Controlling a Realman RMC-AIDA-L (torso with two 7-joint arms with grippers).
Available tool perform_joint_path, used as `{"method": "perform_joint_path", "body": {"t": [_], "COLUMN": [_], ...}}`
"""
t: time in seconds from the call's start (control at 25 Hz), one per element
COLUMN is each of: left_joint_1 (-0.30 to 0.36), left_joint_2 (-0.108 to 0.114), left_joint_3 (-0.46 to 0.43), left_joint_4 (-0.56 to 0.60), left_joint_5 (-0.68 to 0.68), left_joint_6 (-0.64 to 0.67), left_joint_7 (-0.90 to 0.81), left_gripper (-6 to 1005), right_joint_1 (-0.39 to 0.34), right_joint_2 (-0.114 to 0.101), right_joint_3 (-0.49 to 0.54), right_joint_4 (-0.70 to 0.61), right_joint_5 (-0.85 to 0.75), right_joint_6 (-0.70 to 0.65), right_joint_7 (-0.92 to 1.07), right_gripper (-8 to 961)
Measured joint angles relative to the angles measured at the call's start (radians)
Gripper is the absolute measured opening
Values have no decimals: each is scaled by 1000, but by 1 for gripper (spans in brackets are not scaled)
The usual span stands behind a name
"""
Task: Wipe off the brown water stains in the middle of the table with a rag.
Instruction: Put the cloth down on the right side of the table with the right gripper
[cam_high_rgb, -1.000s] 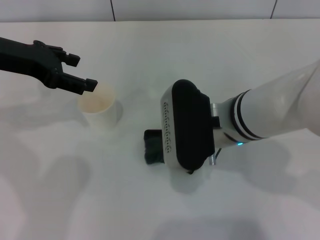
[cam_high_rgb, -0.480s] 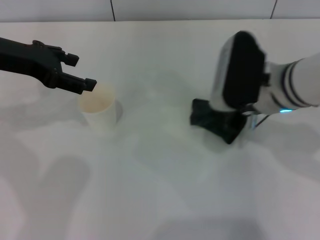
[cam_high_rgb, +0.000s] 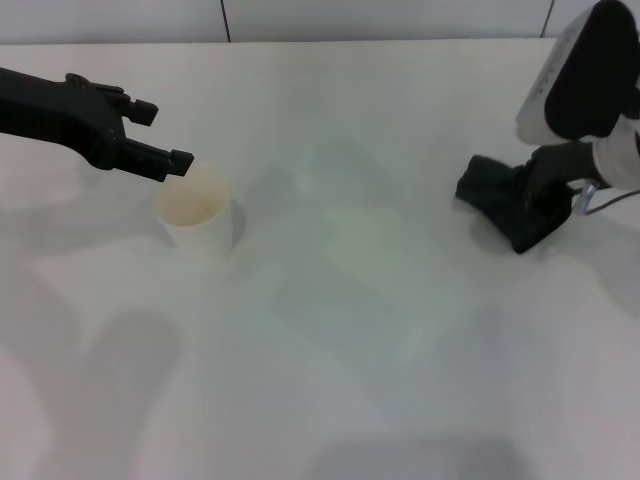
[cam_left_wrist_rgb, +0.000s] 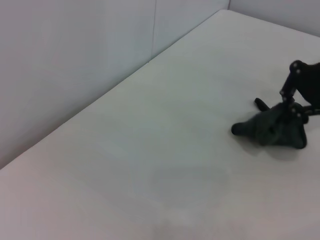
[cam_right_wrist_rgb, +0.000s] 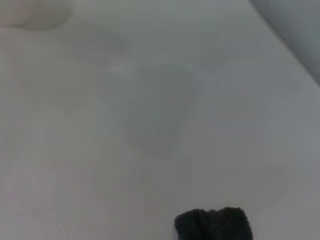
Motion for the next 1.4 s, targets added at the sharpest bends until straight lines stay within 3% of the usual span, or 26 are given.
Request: {"method": "perform_joint_path", "body": {"t": [0.4,0.64,0.84,1.08,1.4], "left_joint_1": [0,-1,-1,0,-1], "left_joint_2": [0,0,0,0,0], "left_joint_3": [0,0,0,0,0], "left_joint_4": [-1,1,1,0,0], "left_joint_5": [-1,-2,0,0,1], "left_joint_6": [-1,-13,-14,-15,-17], "left_joint_7": [1,1,1,0,-6], "left_gripper": [890,890,889,889,888], "right_joint_1": [9,-5,-5,0,2], "right_joint_2": [4,4,1,1,3], "right_joint_3": [-89,-77,-40,-18,-19], "right_joint_4": [10,-30,-48,-36,-39], "right_joint_5": [-96,-84,-64,-54,-40], "right_joint_6": [-39,-44,-44,-53,-73], "right_joint_7": [12,50,51,52,52], "right_gripper": [133,138,289,406,722]}}
